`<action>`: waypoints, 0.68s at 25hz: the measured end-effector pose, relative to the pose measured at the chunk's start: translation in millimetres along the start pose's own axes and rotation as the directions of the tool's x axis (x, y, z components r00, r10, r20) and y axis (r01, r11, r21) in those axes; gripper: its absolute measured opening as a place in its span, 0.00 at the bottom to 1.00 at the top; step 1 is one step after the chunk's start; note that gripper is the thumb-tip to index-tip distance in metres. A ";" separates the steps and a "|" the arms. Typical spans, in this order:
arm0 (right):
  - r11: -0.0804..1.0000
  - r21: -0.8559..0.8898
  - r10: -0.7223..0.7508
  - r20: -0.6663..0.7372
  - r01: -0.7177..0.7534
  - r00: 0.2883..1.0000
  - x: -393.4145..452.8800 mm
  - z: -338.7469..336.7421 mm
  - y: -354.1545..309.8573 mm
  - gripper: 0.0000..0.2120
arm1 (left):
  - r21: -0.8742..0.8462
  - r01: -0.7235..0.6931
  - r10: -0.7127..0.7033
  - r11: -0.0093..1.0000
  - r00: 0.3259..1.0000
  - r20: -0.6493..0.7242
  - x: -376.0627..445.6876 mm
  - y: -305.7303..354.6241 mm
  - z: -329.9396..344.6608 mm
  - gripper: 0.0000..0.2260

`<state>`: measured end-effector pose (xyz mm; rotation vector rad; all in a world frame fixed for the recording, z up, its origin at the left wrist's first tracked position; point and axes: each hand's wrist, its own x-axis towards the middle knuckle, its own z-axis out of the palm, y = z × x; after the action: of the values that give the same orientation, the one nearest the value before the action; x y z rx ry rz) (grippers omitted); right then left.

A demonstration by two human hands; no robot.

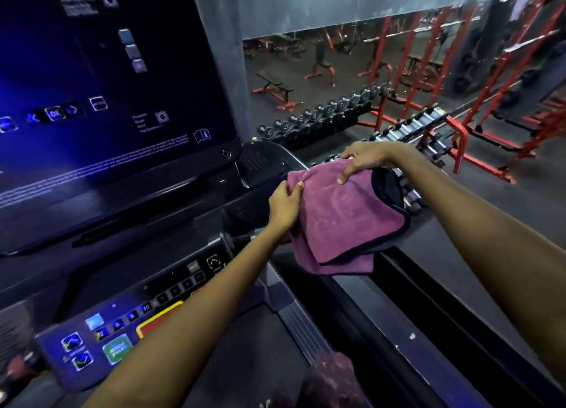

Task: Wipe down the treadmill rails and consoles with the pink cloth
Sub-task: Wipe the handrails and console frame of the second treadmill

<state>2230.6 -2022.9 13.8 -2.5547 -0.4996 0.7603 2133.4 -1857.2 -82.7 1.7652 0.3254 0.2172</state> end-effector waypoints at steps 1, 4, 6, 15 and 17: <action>0.999 -0.036 -0.027 -0.004 0.026 1.000 15.9 -6.6 -1.8 0.14 | -0.018 0.034 -0.035 0.999 0.999 -0.035 9.9 0.8 1.5 0.11; 0.966 -0.224 -0.135 -0.002 0.131 0.991 65.4 -20.9 -13.7 0.15 | -0.069 0.135 -0.145 0.988 0.977 -0.158 40.7 2.8 5.4 0.13; 0.907 -0.375 -0.200 0.013 0.191 0.980 96.6 -25.1 -28.5 0.16 | -0.139 0.208 -0.236 0.968 0.944 -0.230 53.3 0.4 6.2 0.14; 0.620 -0.503 -0.742 -0.125 0.602 0.659 161.1 51.3 -66.5 0.13 | -0.266 0.389 -0.471 0.882 0.735 -0.487 82.1 -17.7 -6.3 0.19; 0.598 -0.404 -0.754 0.009 0.692 0.657 167.9 67.8 -47.5 0.15 | -0.228 0.382 -0.444 0.896 0.764 -0.468 81.2 -20.6 -6.5 0.18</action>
<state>2312.8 -1887.7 -86.1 -2.3357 -1.6415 0.1383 2205.8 -1820.0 -103.9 1.4461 1.0601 0.3762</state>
